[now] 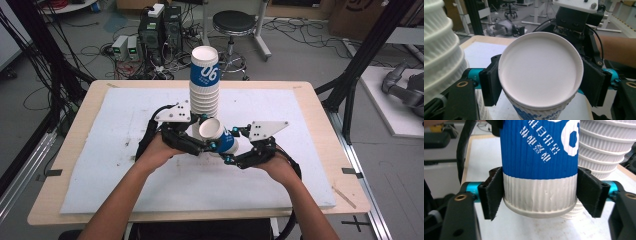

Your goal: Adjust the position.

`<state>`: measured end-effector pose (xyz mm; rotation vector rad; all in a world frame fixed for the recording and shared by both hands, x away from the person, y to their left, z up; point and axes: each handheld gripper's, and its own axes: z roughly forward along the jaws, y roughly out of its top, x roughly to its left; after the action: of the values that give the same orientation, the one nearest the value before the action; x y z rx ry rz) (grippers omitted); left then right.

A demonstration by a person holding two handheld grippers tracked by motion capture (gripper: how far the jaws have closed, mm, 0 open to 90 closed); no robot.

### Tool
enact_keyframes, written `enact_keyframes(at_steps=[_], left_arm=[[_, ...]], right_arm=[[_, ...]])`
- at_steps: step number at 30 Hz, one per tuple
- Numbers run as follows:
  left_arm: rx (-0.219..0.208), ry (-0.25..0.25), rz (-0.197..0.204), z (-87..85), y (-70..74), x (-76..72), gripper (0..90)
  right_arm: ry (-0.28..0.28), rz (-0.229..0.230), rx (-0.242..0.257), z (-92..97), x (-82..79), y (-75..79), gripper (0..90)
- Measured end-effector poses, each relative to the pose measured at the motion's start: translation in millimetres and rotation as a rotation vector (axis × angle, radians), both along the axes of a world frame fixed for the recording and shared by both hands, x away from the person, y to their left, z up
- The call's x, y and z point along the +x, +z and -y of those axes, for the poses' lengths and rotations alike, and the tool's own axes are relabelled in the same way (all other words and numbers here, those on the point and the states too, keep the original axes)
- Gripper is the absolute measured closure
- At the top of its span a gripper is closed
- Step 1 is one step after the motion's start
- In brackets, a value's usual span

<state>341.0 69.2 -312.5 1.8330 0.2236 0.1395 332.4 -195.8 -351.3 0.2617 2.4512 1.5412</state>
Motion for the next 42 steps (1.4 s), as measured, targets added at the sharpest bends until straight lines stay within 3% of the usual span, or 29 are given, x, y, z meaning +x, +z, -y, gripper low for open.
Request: enact_keyframes(at_steps=[4,5,6,7,10,12,13,14,17,18,20,24,27,29,30,36,39,42], left_arm=[[-0.011,-0.023,-0.016,-0.5,-1.3,1.7,29.3],[-0.023,-0.030,-0.021,-0.9,-1.9,2.5,29.2],[-0.032,-0.026,-0.022,-0.8,-3.0,2.6,29.3],[-0.032,-0.026,-0.022,-0.8,-3.0,2.6,29.4],[-0.085,-0.050,-0.034,2.3,-5.9,1.7,29.6],[-0.072,-0.046,-0.030,3.5,-7.2,2.3,29.6],[-0.072,-0.046,-0.030,3.5,-7.2,2.3,29.6],[-0.083,-0.044,-0.059,2.0,-8.1,3.4,29.5],[-0.057,-0.044,-0.062,2.4,-8.7,3.3,27.8],[-0.017,-0.036,-0.031,3.4,-8.9,1.9,24.9],[0.013,-0.017,-0.014,5.2,-8.3,-0.2,20.7],[0.006,-0.021,-0.002,2.0,-3.3,-0.4,18.7],[0.018,-0.030,-0.003,3.1,-3.4,0.6,18.9],[0.033,-0.071,-0.001,4.0,-5.1,1.5,24.1],[0.041,-0.086,0.003,4.6,-6.5,1.1,30.0],[0.014,-0.095,-0.023,2.0,-9.1,2.5,31.0],[-0.007,-0.089,-0.030,1.1,-11.6,1.5,29.9],[0.009,-0.075,-0.035,2.0,-11.5,0.8,24.7]], right_arm=[[0.006,0.010,-0.014,2.0,-1.1,-1.2,23.3],[0.008,-0.006,0.003,2.4,-1.2,-2.0,20.1],[-0.004,-0.044,0.076,3.6,-1.4,-3.5,19.2],[-0.004,-0.044,0.076,3.6,-1.4,-3.5,19.2],[-0.006,-0.056,0.097,-0.1,-1.5,-6.1,17.0],[-0.008,-0.062,0.100,-0.9,-1.4,-7.1,18.5],[0.003,-0.053,0.097,0.2,-1.1,-6.5,21.8],[0.008,-0.049,0.095,1.5,-1.3,-5.7,23.2],[0.016,-0.032,0.086,4.1,-1.1,-4.6,25.0],[0.017,-0.012,0.039,4.0,-1.3,-3.4,25.8],[0.021,-0.012,0.030,4.4,-1.0,-3.1,26.1],[0.021,0.018,-0.024,5.5,-0.6,-0.8,26.3],[0.032,0.015,-0.051,3.6,-1.1,-0.5,26.2],[0.049,0.030,-0.077,1.1,-2.1,-0.3,26.2],[0.055,0.036,-0.081,-0.2,-3.2,-0.4,26.2],[0.062,0.033,-0.075,1.5,-3.6,0.0,26.8],[0.070,0.034,-0.074,2.6,-3.7,0.4,27.6],[0.077,0.023,-0.079,2.4,-4.3,0.1,27.8]])
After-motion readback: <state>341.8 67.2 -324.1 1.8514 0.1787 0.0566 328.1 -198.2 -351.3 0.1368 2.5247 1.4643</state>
